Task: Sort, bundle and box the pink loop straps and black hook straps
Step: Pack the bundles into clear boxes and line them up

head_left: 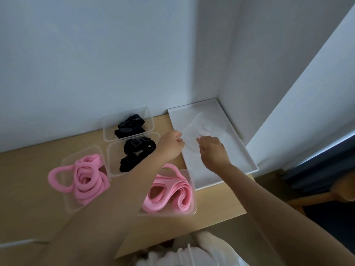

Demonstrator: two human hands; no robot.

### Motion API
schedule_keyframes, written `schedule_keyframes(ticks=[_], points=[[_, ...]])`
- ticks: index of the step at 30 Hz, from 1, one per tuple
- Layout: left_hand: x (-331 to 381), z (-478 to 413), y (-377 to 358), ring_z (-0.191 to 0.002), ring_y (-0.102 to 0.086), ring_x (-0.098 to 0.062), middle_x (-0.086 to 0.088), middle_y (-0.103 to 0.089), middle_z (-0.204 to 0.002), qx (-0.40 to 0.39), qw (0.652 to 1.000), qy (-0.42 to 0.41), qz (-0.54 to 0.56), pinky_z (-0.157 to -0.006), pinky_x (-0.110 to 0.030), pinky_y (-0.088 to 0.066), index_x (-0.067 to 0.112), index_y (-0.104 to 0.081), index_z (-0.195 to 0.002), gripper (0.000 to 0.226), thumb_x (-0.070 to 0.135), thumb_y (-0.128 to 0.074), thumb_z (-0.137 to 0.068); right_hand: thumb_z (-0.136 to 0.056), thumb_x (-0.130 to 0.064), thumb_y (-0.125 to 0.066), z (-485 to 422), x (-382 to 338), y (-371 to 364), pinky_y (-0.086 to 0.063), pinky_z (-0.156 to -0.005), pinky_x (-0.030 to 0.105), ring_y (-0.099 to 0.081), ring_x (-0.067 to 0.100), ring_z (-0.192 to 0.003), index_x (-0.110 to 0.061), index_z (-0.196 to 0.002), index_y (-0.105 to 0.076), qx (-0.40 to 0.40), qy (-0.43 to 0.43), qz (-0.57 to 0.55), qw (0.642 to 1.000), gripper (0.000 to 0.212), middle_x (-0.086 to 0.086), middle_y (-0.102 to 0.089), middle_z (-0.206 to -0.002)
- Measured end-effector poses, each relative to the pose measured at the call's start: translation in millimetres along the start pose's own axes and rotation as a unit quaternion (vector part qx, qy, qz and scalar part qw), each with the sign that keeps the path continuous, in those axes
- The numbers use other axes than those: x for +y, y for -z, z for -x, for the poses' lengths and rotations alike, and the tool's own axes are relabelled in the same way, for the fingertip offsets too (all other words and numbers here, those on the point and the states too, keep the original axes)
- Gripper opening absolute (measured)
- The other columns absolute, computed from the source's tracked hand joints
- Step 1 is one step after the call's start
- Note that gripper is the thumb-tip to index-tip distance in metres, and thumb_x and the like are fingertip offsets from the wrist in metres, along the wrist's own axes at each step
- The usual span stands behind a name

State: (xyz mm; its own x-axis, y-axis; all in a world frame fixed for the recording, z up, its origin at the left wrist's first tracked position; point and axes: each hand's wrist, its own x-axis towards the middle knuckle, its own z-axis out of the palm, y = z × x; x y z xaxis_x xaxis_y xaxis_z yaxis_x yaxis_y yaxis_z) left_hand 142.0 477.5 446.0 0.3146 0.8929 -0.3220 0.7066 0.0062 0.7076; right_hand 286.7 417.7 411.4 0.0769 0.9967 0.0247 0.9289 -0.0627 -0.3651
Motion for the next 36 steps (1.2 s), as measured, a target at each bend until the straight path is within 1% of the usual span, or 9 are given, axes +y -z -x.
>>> schedule_keyframes(ticks=[3, 6, 11, 14, 17, 21, 29, 33, 36], points=[[5, 2, -4, -0.085, -0.051, -0.027, -0.012, -0.051, -0.085, -0.03, 1.0, -0.008, -0.005, -0.071, -0.029, -0.036, 0.018, -0.048, -0.068, 0.027, 0.002, -0.044, -0.091, -0.096, -0.01, -0.038, 1, -7, 1, -0.043, -0.082, 0.034, -0.051, 0.031, -0.11, -0.007, -0.116, -0.061, 0.001, -0.025, 0.002, 1.0, 0.03, 0.011, -0.06, -0.118], [5, 3, -7, -0.096, -0.053, -0.049, -0.022, -0.048, -0.072, -0.058, 0.997, 0.023, -0.045, -0.06, -0.037, -0.037, 0.001, -0.04, -0.061, 0.025, -0.005, -0.041, -0.085, -0.095, -0.022, -0.046, 3, -8, -5, -0.041, -0.095, 0.035, -0.042, 0.027, -0.121, -0.009, -0.129, -0.05, -0.03, -0.078, 0.011, 0.996, 0.037, 0.009, -0.048, -0.133], [10, -2, -8, -0.113, -0.049, -0.044, -0.035, -0.049, -0.123, -0.064, 0.995, 0.038, -0.071, -0.073, -0.043, -0.044, -0.021, -0.046, -0.111, 0.03, -0.005, -0.039, -0.087, -0.097, -0.033, -0.045, -1, 1, -10, -0.026, -0.111, 0.039, -0.01, 0.027, -0.144, -0.017, -0.147, -0.023, -0.087, -0.086, 0.045, 0.991, 0.056, 0.006, -0.013, -0.156], [12, -9, -9, -0.111, -0.051, -0.041, -0.032, -0.051, -0.123, -0.077, 0.993, 0.053, -0.078, -0.068, -0.04, -0.044, -0.018, -0.05, -0.105, 0.025, -0.004, -0.04, -0.087, -0.099, -0.037, -0.039, -4, 6, -14, -0.02, -0.114, 0.043, 0.003, 0.027, -0.146, -0.022, -0.15, -0.01, -0.139, -0.054, 0.095, 0.984, 0.06, 0.002, 0.001, -0.159], [11, -18, -7, -0.1, -0.055, -0.039, -0.031, -0.051, -0.122, -0.069, 0.992, 0.072, -0.076, -0.05, -0.029, -0.034, -0.01, -0.05, -0.083, 0.012, -0.002, -0.041, -0.086, -0.101, -0.035, -0.033, -6, 12, -14, -0.026, -0.111, 0.041, 0.003, 0.027, -0.146, -0.022, -0.15, -0.008, -0.154, -0.049, 0.112, 0.981, 0.057, 0.0, 0.0, -0.159], [11, -27, -3, -0.119, -0.046, -0.041, -0.029, -0.045, -0.131, -0.034, 0.994, 0.083, -0.058, -0.092, -0.045, -0.042, -0.016, -0.04, -0.123, 0.039, -0.001, -0.038, -0.087, -0.103, -0.032, -0.026, -2, 18, -15, -0.033, -0.107, 0.037, 0.001, 0.029, -0.146, -0.018, -0.151, -0.006, -0.135, -0.017, 0.137, 0.981, 0.054, 0.002, -0.001, -0.159], [14, -50, -26, -0.131, -0.028, -0.033, -0.013, -0.04, -0.14, -0.053, 0.976, 0.114, -0.179, -0.097, -0.038, -0.038, 0.007, -0.028, -0.142, 0.058, 0.04, -0.04, -0.095, -0.1, -0.034, -0.038, 0, 17, -20, -0.027, -0.112, 0.034, 0.0, 0.02, -0.146, -0.017, -0.15, -0.015, -0.12, -0.028, 0.036, 0.992, 0.058, -0.001, -0.008, -0.159], [16, -54, -30, -0.124, -0.039, -0.031, -0.012, -0.049, -0.129, -0.029, 0.974, 0.158, -0.157, -0.092, -0.036, -0.039, 0.008, -0.046, -0.127, 0.049, 0.043, -0.045, -0.093, -0.098, -0.033, -0.044, -4, 15, -23, -0.026, -0.113, 0.035, -0.005, 0.022, -0.146, -0.014, -0.149, -0.017, -0.088, -0.051, 0.02, 0.995, 0.061, 0.003, -0.013, -0.158], [14, -53, -29, -0.097, -0.058, -0.026, -0.007, -0.062, -0.097, -0.047, 0.99, 0.129, -0.033, -0.079, -0.031, -0.042, 0.007, -0.06, -0.094, 0.03, 0.037, -0.054, -0.09, -0.093, -0.031, -0.055, -7, 15, -22, -0.035, -0.108, 0.039, -0.018, 0.028, -0.143, -0.012, -0.146, -0.026, -0.06, -0.063, 0.029, 0.996, 0.063, 0.006, -0.024, -0.153]])
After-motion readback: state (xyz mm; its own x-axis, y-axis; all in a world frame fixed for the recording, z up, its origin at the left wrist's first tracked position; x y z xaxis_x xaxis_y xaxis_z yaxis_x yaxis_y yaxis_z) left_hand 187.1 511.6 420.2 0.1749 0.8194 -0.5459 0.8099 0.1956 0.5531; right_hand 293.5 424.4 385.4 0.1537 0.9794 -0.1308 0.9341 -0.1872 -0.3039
